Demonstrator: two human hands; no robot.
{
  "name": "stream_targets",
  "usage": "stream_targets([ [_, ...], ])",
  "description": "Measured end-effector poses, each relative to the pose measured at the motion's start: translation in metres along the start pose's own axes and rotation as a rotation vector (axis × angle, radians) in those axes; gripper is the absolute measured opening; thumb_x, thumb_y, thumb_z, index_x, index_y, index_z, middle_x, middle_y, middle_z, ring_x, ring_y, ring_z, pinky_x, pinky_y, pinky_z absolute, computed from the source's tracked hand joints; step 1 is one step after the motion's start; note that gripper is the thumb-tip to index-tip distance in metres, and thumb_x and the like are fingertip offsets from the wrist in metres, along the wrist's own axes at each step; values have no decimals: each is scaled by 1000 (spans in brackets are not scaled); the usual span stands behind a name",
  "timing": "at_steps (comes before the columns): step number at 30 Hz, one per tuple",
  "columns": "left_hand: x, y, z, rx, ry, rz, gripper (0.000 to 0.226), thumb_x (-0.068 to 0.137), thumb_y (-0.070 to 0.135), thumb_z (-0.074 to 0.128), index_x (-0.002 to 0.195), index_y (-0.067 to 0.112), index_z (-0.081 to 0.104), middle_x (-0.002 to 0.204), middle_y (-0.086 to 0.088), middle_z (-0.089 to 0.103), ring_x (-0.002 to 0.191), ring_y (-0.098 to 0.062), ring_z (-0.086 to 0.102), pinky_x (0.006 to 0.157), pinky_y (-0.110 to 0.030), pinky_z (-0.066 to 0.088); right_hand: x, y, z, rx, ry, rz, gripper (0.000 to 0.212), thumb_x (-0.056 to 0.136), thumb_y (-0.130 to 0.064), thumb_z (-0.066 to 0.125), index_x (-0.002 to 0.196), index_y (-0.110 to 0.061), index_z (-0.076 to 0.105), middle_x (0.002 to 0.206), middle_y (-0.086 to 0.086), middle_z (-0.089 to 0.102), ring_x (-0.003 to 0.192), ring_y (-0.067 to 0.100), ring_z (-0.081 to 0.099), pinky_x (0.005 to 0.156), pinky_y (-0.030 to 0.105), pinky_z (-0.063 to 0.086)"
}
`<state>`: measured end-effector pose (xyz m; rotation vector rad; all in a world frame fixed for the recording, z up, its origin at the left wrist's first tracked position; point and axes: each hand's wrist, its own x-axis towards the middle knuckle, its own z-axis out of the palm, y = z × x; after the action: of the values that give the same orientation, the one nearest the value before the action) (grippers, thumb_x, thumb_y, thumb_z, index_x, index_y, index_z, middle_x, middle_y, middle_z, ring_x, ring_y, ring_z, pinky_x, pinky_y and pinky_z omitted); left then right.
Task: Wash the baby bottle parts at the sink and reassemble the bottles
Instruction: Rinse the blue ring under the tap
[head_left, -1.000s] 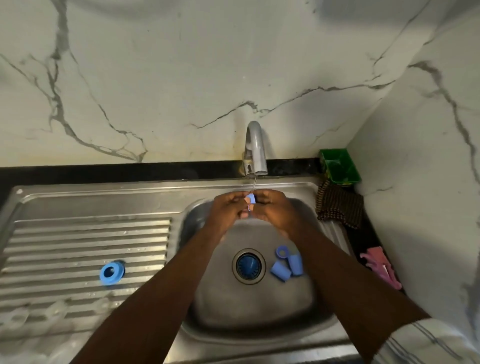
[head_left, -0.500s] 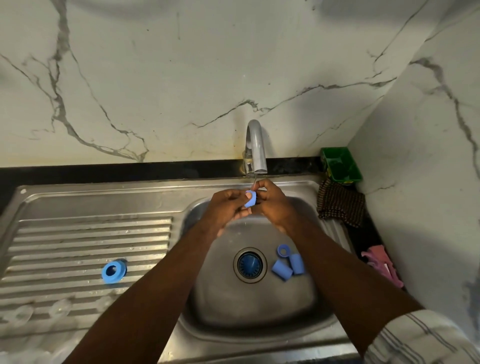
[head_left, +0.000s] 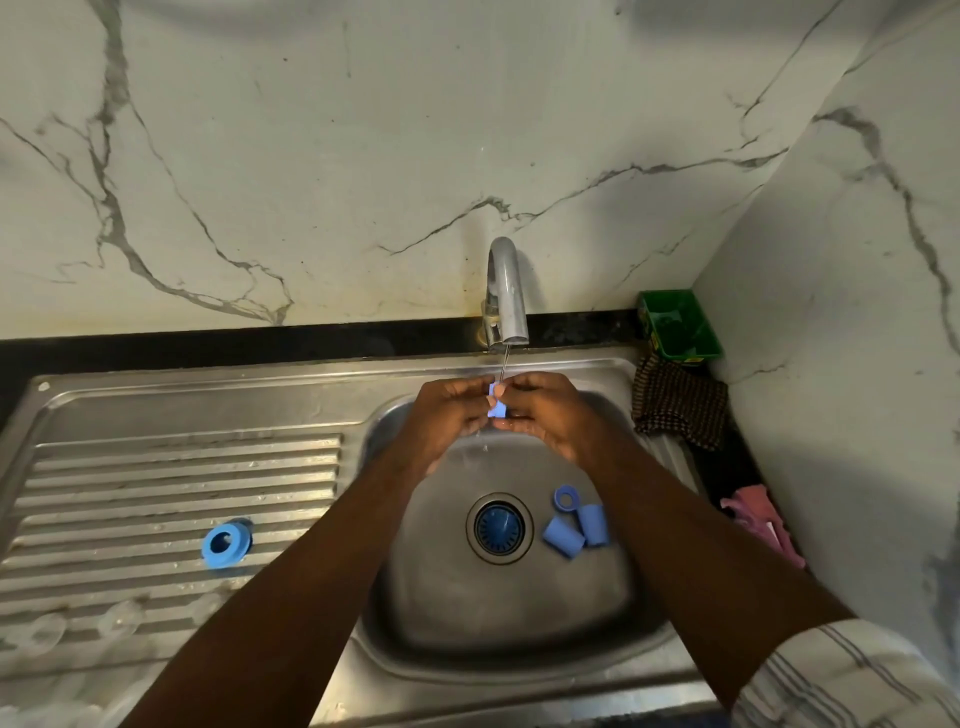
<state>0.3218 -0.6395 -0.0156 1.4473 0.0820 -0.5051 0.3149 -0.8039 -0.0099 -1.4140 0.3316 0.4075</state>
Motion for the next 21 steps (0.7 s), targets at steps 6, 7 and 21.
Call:
stream_targets([
  [6, -4, -6, 2, -62, 38, -125, 26, 96, 22, 65, 118, 8, 69, 102, -10, 77, 96, -24, 74, 82, -34, 61, 0, 1, -5, 43, 21, -57, 32, 85, 5, 69, 116, 4, 60, 114, 23, 68, 104, 35, 69, 92, 45, 57],
  [7, -4, -7, 2, -98, 46, -130, 25, 97, 24, 64, 115, 8, 69, 101, -11, 77, 96, -24, 74, 82, -33, 61, 0, 1, -6, -2, 29, -75, 35, 82, 8, 71, 115, 3, 60, 114, 23, 69, 104, 35, 69, 93, 46, 57],
  [21, -2, -4, 1, 118, 59, 55, 44, 74, -12, 78, 112, 8, 69, 102, -2, 76, 92, -15, 74, 74, -24, 59, -5, -1, 1, -218, 23, 55, 35, 104, -32, 48, 117, -5, 65, 105, 20, 73, 95, 30, 72, 79, 35, 61],
])
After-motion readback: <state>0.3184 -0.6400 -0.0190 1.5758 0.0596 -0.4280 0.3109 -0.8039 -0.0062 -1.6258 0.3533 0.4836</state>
